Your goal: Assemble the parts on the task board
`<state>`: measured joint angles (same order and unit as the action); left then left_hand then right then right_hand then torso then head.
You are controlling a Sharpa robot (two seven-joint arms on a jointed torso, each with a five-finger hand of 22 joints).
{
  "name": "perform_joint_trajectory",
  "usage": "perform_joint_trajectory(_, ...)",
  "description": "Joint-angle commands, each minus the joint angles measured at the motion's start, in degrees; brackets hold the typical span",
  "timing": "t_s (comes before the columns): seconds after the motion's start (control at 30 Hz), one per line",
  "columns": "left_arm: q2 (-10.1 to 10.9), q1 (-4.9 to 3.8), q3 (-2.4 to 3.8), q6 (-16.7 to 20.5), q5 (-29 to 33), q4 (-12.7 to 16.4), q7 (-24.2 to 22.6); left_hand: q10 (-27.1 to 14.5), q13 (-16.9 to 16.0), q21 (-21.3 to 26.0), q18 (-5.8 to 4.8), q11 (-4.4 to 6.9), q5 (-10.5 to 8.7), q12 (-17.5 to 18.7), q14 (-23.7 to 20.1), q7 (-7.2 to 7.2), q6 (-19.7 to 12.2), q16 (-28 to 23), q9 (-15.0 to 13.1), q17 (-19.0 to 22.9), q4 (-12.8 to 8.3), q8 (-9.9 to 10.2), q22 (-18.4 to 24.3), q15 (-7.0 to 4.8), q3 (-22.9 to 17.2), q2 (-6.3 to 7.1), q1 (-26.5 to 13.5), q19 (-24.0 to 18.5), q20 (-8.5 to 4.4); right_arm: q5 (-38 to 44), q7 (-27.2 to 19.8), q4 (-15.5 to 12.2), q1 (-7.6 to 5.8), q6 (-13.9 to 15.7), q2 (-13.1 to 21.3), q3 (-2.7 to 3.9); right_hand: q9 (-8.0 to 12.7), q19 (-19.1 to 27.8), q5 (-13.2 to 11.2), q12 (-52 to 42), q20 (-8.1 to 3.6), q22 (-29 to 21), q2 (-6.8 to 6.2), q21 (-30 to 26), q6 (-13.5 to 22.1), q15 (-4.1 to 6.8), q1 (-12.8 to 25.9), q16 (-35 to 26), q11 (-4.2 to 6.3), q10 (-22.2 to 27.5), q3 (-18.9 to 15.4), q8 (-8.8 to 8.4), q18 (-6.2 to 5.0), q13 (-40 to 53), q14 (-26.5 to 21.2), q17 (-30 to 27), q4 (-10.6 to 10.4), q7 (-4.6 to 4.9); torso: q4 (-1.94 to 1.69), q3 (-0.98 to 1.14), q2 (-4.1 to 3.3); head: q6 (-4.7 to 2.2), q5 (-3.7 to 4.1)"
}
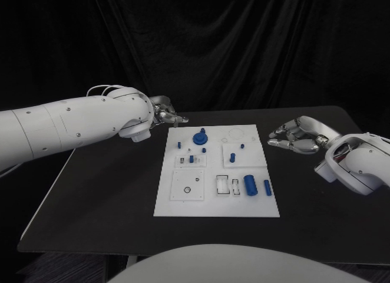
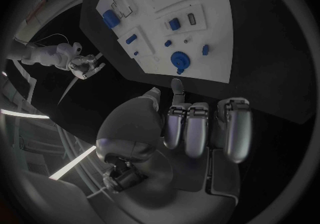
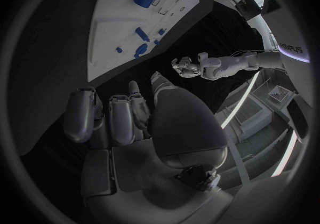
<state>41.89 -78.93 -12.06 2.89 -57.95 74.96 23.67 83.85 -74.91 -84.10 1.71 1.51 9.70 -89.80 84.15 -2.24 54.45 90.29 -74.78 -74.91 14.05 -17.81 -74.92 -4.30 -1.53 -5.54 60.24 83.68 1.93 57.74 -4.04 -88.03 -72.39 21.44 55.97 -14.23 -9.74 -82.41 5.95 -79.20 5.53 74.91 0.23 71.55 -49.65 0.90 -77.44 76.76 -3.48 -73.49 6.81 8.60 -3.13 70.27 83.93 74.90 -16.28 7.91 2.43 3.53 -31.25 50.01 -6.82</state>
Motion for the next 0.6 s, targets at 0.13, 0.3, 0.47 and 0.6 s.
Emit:
perform_joint_trajectory(0.13,-3.3,-0.15,-0.02,-6.2,0.1,-6.2,0.3,6.1,-15.1,0.2,0.5,0.15,0.19,-0.2,5.9,-0.06,-1.2,-0.3,-0.4,-15.1,-0.3,0.3,-8.9,-0.24,-0.1,-0.23,1.2,0.7,-0.01,-0.3,0.8,0.1,0.13,-0.2,-0.5,0.04,0.1,0.1,0.3,0.3,-0.08,9.4,0.5,-0.2,-0.4,-0.22,0.3,-0.3,0.1,0.1,-0.1,-0.03,-1.11,0.0,0.8,2.9,-0.1,0.12,-0.1,-0.17,-0.77,-0.01,-0.65)
perform_joint_trajectory(0.3,-5.7,1.28,-0.02,-8.5,0.1,-10.6,0.0,6.1,-15.1,0.4,0.56,0.01,0.35,-0.2,5.9,-0.18,-1.6,-0.3,-0.6,-15.1,-0.5,0.5,-8.8,-0.11,-0.3,-0.49,2.0,0.5,0.1,-0.4,0.7,0.0,0.14,-0.4,-0.5,0.04,0.1,0.1,0.3,0.3,-0.08,9.4,0.56,-0.2,-0.4,-0.22,0.3,-0.3,0.1,0.1,-0.1,-0.06,-1.11,0.0,0.8,2.9,-0.2,0.13,-0.05,-0.09,-1.04,-0.01,-0.53)
perform_joint_trajectory(0.47,-7.7,2.91,-0.02,-9.8,0.1,-14.1,-0.6,6.1,-15.1,0.5,0.58,-0.04,0.54,-0.2,5.9,-0.24,-1.8,-0.3,-0.7,-15.1,-0.7,0.7,-8.7,-0.04,-0.4,-0.58,2.5,0.5,0.17,-0.4,0.6,0.0,0.14,-0.4,-0.3,0.04,0.1,0.1,0.4,0.3,-0.09,9.4,0.66,-0.2,-0.4,-0.22,0.4,-0.3,0.1,0.1,-0.1,-0.08,-1.09,-0.1,0.8,2.9,-0.2,0.13,-0.25,-0.2,-1.65,-0.01,-0.43)
perform_joint_trajectory(0.6,-9.0,3.95,-0.02,-10.3,0.1,-15.8,-0.8,6.1,-15.1,0.5,0.58,-0.06,0.62,-0.2,5.9,-0.26,-1.9,-0.3,-0.8,-15.1,-0.8,0.7,-8.8,-0.01,-0.4,-0.57,2.7,0.5,0.19,-0.4,0.6,0.0,0.14,-0.4,-0.3,0.04,0.1,0.1,0.4,0.3,-0.09,9.4,0.66,-0.2,-0.4,-0.22,0.4,-0.3,0.1,0.1,-0.1,-0.08,-1.09,-0.1,0.8,2.9,-0.2,0.13,-0.16,-0.35,-1.94,-0.01,-0.93)
